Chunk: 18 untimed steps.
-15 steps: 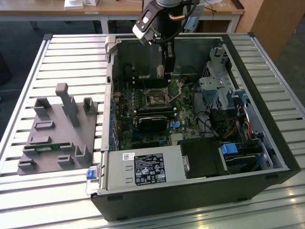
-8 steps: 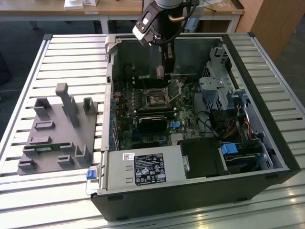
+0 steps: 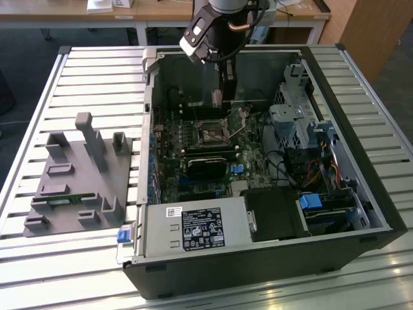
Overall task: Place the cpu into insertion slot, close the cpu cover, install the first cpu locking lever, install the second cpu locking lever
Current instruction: 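Place the cpu into insertion slot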
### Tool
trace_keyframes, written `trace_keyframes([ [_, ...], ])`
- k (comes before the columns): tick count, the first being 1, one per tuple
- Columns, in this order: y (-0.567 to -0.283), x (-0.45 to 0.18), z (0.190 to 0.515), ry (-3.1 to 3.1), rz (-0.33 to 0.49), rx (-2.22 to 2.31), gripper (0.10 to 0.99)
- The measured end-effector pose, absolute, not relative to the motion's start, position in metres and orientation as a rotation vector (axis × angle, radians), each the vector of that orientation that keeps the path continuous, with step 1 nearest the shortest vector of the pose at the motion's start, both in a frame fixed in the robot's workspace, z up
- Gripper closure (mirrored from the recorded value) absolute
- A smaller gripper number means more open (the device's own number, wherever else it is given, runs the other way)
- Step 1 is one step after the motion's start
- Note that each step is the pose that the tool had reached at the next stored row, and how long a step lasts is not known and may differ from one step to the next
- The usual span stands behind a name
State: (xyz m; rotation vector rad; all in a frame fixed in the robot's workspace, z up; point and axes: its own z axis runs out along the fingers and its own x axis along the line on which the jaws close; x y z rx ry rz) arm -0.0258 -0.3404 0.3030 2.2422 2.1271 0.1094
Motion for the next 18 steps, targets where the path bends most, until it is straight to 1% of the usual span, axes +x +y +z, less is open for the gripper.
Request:
trace_keyframes([
  [18, -0.3404, -0.0258, 0.2948, 2.127, 0.109, 2.242, 0.549],
])
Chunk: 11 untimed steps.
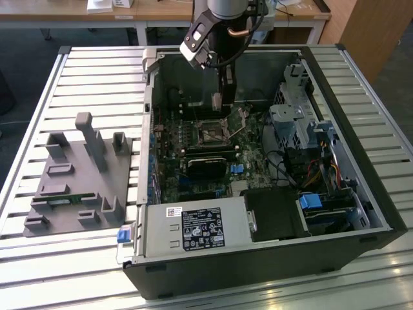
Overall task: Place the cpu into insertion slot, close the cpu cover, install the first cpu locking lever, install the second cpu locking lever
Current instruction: 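Place the cpu into insertion slot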
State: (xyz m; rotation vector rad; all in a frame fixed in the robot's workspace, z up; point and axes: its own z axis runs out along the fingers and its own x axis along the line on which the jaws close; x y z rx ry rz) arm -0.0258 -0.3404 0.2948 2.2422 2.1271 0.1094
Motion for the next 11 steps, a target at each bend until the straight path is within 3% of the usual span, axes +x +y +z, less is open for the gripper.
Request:
trace_keyframes([
  [11, -0.3404, -0.0258, 0.2918, 2.127, 0.109, 2.242, 0.549],
])
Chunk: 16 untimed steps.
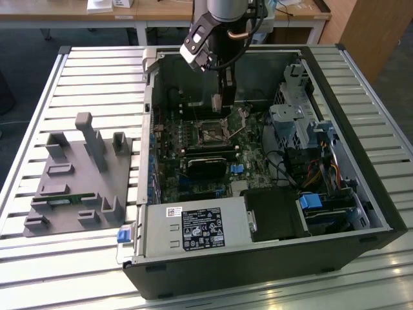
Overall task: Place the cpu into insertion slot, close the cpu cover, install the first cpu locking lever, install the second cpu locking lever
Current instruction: 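Place the cpu into insertion slot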
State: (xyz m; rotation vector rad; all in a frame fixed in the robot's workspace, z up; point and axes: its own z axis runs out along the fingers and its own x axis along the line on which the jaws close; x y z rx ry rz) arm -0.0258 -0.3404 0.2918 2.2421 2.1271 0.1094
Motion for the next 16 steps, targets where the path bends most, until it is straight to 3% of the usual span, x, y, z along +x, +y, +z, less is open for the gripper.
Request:
trace_keyframes([
  [16, -0.3404, -0.0258, 0.2877, 2.127, 0.109, 2.242, 0.549],
])
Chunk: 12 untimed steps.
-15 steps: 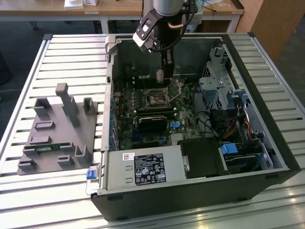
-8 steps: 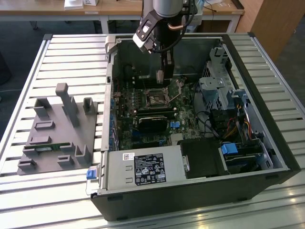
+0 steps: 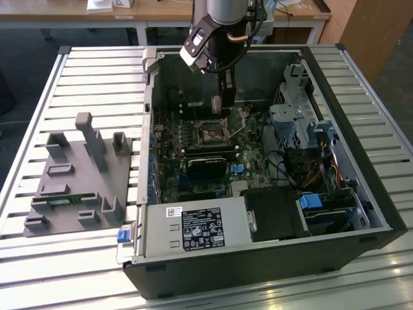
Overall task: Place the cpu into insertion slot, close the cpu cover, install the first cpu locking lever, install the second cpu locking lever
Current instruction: 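Place the cpu into insertion slot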
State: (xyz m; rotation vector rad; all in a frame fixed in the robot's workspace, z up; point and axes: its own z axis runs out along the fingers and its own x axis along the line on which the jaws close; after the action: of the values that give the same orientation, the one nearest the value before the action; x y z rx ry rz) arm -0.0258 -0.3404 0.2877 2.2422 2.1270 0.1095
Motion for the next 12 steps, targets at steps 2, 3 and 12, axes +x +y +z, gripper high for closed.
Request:
trace_keyframes([
  [2, -0.3404, -0.0258, 0.2871, 2.127, 0.109, 2.242, 0.549],
  [3, -0.3404, -0.0258, 0.2868, 2.127, 0.109, 2.242, 0.549],
  [12, -0.3404, -0.0258, 0.2841, 2.127, 0.109, 2.242, 0.549],
])
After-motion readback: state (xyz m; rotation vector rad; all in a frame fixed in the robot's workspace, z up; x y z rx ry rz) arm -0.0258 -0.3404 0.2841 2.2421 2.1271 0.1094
